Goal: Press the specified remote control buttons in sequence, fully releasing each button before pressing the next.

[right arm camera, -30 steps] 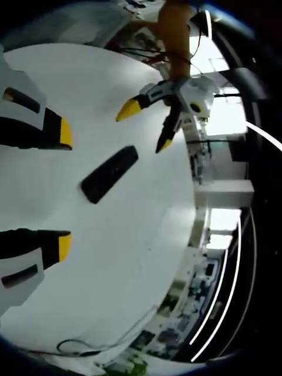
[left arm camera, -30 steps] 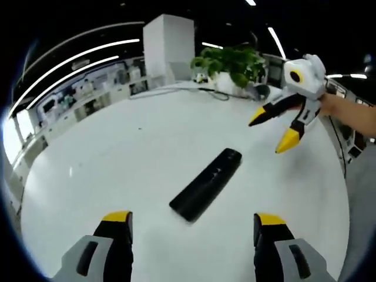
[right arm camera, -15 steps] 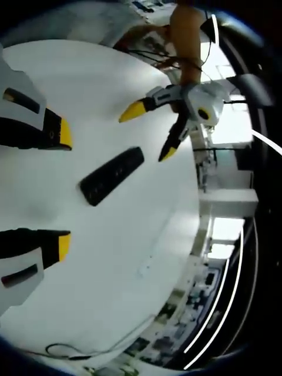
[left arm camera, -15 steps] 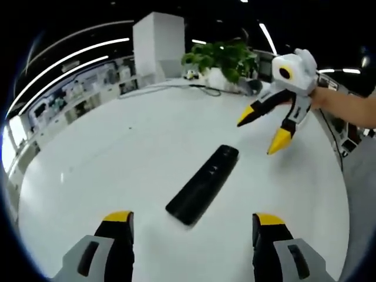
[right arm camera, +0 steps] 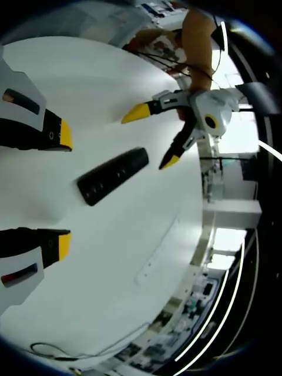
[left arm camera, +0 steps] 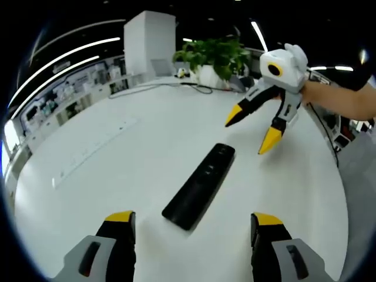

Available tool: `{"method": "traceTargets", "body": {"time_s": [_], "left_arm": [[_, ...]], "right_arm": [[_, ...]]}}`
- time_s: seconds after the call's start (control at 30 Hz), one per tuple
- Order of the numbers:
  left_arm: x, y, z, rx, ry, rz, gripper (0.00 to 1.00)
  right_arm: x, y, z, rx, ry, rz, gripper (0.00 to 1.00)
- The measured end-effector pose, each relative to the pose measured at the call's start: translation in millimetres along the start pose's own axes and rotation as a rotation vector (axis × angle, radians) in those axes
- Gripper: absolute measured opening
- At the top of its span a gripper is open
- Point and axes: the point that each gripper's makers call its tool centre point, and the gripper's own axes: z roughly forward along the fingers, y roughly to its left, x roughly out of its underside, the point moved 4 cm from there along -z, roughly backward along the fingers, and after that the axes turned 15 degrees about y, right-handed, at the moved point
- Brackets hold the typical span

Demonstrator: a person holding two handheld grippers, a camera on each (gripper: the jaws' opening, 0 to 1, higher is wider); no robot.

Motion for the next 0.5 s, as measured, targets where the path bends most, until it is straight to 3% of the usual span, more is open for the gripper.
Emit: {"method": "traceTargets", "body": {"time_s": [0.5], "left_arm": [[-1.3, -0.1, 3.6, 0.068, 0.01, 0.072, 0.8]], "right_arm": [[-11.3, -1.1, 13.9, -0.041, 0.059, -0.126, 0.48]]}}
